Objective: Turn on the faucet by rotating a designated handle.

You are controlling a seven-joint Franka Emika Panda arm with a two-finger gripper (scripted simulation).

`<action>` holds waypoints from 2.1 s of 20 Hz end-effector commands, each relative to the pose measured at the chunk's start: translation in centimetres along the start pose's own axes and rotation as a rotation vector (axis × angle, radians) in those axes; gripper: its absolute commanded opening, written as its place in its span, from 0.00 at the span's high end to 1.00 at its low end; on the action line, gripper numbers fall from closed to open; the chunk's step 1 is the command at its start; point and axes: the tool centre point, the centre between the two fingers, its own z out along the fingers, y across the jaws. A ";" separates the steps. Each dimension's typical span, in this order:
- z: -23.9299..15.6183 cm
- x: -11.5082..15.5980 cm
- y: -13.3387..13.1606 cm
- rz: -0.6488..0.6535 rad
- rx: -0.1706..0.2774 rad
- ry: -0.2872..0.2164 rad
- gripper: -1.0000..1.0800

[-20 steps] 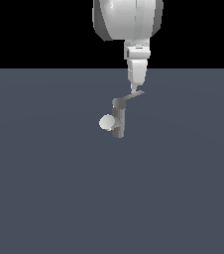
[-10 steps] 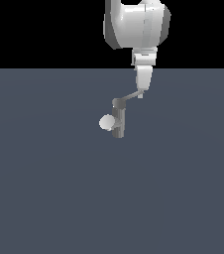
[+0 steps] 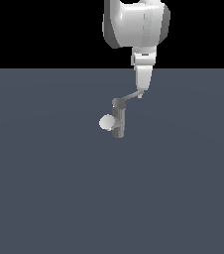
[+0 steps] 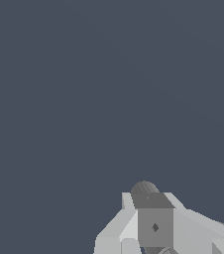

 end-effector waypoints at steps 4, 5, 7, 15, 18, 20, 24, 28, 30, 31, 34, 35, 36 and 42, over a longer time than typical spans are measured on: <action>0.0 0.1 1.2 0.000 0.000 0.000 1.00; 0.0 0.1 1.4 0.000 0.000 0.000 1.00; 0.0 0.2 1.9 0.000 0.000 0.000 1.00; 0.0 0.4 3.9 0.000 0.000 0.000 1.00; 0.0 0.5 4.7 0.000 0.000 0.000 1.00; 0.0 0.5 5.3 0.000 0.000 0.000 1.00; 0.0 0.6 6.4 0.000 0.000 0.000 1.00; -1.6 0.0 5.8 -0.006 0.034 0.000 1.00; -1.4 -0.4 6.4 -0.005 0.031 0.000 1.00; -1.3 -0.6 6.7 -0.005 0.029 0.000 1.00; -1.1 -1.1 7.6 -0.004 0.024 0.000 1.00; -1.0 -1.3 7.9 -0.004 0.023 0.000 1.00; -0.9 -1.5 8.3 -0.004 0.021 0.000 1.00; -0.5 -2.7 10.2 -0.002 0.011 0.000 1.00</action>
